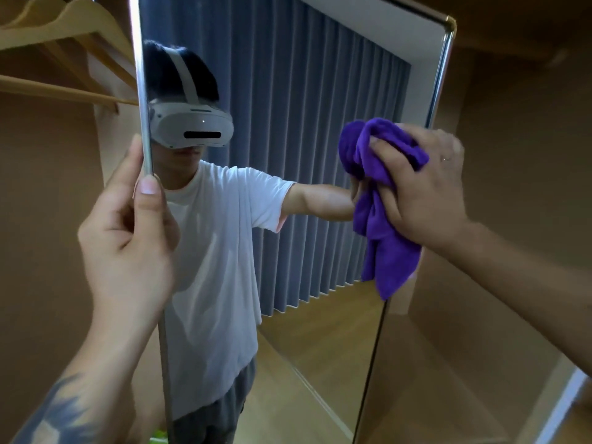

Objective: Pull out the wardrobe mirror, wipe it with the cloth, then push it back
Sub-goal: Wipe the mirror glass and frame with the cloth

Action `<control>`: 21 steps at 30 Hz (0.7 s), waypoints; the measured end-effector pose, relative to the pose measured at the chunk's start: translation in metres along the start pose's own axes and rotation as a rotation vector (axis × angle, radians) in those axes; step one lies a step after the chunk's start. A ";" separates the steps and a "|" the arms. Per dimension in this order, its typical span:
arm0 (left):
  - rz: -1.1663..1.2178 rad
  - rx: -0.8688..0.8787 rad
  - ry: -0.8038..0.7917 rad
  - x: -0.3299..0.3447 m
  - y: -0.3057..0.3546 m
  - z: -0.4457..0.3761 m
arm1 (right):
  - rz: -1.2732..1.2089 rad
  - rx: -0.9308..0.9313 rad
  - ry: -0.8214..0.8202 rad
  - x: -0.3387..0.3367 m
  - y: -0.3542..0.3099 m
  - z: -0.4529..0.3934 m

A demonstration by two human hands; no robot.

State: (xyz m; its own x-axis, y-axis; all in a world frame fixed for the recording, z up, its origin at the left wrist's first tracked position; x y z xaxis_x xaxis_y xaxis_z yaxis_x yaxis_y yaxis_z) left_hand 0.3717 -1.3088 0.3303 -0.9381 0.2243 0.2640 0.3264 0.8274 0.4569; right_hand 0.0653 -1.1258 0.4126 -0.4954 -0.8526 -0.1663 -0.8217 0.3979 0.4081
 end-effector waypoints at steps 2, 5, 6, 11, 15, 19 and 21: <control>0.006 -0.005 -0.008 0.000 0.000 0.000 | -0.041 -0.005 -0.008 0.001 -0.026 0.013; -0.021 -0.014 0.000 -0.001 0.000 0.000 | -0.046 -0.412 -0.033 0.005 -0.057 0.043; -0.011 -0.020 0.004 -0.001 0.000 0.000 | -0.011 -0.493 -0.042 0.004 -0.055 0.044; -0.028 -0.038 0.008 -0.002 -0.002 -0.002 | -0.115 0.192 0.028 -0.004 -0.025 0.012; -0.033 -0.020 0.014 -0.002 -0.002 -0.001 | -0.248 0.510 -0.028 -0.002 -0.077 0.021; -0.046 0.002 0.021 -0.002 0.000 0.001 | -0.245 0.214 -0.087 -0.004 -0.147 0.038; -0.050 -0.007 0.019 -0.004 0.000 0.001 | -0.242 0.233 -0.100 -0.007 -0.173 0.038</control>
State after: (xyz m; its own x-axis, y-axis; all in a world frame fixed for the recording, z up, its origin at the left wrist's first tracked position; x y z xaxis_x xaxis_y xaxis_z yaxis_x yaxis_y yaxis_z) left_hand 0.3749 -1.3097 0.3287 -0.9508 0.1727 0.2571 0.2800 0.8339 0.4756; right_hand 0.1996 -1.1759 0.3089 -0.2937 -0.8988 -0.3254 -0.9553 0.2644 0.1320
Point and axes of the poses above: each hand's wrist, its own z-axis away from the middle knuckle, its own x-axis out of the palm, y = z × x, the point moved 3 cm from there along -z, towards the middle knuckle, and after that the axes turned 5 degrees about x, right-handed, at the moved point
